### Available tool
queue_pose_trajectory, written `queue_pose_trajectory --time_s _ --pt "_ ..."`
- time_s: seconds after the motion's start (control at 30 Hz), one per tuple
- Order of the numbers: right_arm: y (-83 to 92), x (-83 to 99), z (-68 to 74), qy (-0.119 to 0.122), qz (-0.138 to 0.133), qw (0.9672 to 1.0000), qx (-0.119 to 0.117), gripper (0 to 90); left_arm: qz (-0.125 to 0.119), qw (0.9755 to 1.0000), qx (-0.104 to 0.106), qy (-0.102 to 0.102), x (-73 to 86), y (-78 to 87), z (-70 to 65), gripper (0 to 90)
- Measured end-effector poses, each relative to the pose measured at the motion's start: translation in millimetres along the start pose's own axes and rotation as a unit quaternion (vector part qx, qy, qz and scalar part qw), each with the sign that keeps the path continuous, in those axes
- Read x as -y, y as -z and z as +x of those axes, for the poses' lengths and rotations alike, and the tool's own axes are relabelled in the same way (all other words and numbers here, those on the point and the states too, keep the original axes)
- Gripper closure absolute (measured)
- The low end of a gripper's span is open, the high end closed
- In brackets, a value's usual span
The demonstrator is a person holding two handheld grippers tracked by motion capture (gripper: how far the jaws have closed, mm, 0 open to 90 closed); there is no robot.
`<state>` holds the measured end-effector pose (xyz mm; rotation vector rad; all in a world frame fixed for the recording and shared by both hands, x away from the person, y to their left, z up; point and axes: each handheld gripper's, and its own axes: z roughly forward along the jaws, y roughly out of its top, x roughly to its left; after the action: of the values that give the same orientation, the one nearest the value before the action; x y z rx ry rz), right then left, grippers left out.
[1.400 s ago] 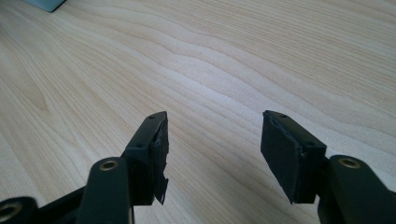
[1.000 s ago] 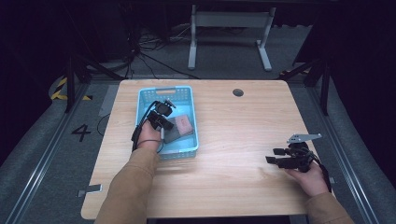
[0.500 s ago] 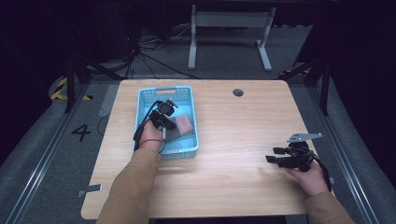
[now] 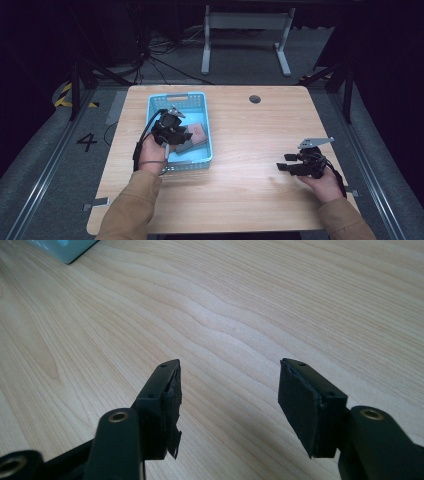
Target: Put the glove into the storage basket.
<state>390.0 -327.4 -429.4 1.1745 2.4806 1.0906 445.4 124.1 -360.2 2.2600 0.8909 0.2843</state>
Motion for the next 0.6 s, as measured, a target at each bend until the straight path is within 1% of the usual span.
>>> queue_pose_trajectory --time_s 0.03,0.13,0.17,0.23,0.27,0.3,0.33,0.37,0.43,0.5,0.6 --pt "-0.3 -0.7 0.3 0.000 0.000 1.0000 -0.001 42.9 -0.006 0.9999 0.007 -0.006 1.7 5.8 -5.1 62.5" --pt "-1.6 -1.6 0.4 0.004 0.001 1.0000 -0.003 42.8 -0.021 0.9995 0.020 -0.013 7.4 15.2 -16.8 60.6" --pt "-1.7 -1.7 0.5 0.004 0.001 1.0000 -0.002 42.8 -0.028 0.9991 0.028 -0.019 10.7 18.1 -22.2 59.6" --pt "-1.3 -1.8 0.9 0.005 0.001 1.0000 -0.002 42.8 -0.031 0.9984 0.038 -0.029 15.8 21.5 -29.6 58.4" --pt "-0.9 -1.2 1.1 0.002 0.001 1.0000 -0.001 42.8 -0.034 0.9976 0.048 -0.036 20.5 24.0 -34.8 57.6" --pt "-0.9 -1.2 1.1 0.002 0.001 1.0000 -0.001 42.8 -0.034 0.9976 0.048 -0.036 20.5 24.0 -34.8 57.3" --pt "-0.3 -0.6 1.2 0.001 0.003 1.0000 -0.001 42.8 -0.038 0.9973 0.050 -0.038 23.4 25.6 -37.7 56.8" --pt "-0.2 -0.2 1.2 0.001 0.002 1.0000 -0.001 42.7 -0.044 0.9968 0.054 -0.038 26.4 27.0 -40.8 56.0" --pt "-0.1 0.2 1.0 0.001 0.002 1.0000 -0.002 42.7 -0.049 0.9955 0.066 -0.045 31.5 30.6 -46.5 55.7" --pt "0.1 0.9 1.0 -0.001 0.001 1.0000 -0.001 42.7 -0.058 0.9943 0.074 -0.051 36.9 34.1 -52.6 55.7" --pt "0.8 2.2 2.0 -0.001 0.003 1.0000 -0.001 42.7 -0.064 0.9924 0.089 -0.056 45.9 36.1 -61.5 55.1"
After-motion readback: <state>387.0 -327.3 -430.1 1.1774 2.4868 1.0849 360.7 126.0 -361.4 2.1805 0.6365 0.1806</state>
